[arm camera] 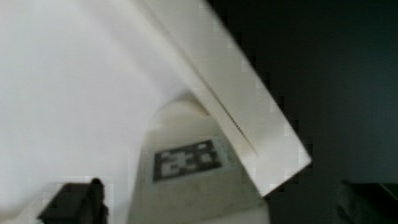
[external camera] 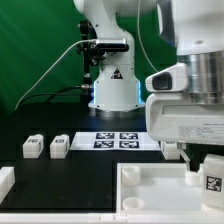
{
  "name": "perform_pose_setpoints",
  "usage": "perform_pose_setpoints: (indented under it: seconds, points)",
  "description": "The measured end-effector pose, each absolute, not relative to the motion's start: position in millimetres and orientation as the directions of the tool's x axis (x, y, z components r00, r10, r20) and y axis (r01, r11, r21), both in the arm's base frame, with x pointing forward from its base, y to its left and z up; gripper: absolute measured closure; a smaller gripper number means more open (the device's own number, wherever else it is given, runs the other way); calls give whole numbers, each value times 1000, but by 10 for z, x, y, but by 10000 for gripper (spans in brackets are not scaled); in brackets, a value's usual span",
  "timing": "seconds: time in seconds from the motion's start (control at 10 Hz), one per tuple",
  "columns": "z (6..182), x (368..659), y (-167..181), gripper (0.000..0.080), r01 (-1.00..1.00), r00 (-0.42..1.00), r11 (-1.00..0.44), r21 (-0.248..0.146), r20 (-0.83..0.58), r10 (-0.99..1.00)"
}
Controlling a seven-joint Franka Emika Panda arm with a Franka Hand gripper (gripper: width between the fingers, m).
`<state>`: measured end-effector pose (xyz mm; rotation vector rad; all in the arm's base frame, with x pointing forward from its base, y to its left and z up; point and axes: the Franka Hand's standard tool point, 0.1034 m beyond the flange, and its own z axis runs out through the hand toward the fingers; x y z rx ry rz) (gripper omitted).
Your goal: Assemble one leg
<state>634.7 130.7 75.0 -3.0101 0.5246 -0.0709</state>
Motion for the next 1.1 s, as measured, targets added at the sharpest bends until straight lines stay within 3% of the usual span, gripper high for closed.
perform_pose_setpoints:
  seconds: [0.2,0.4,0.8,1.0,1.1]
  points:
    - [742,6352,1305,177,-374,925,-922,-98,29,-378]
    - [733,6339,1279,491,-500,864,-861,-98,11,-503]
    - [771,6355,1178,501,-881,471,-464,-98,-64,-880]
    - [707,6337,1173,501,-994,77,-65,-85,-141,-987]
    - [698,6333,1183,502,-997,4,8,-74,-155,-988]
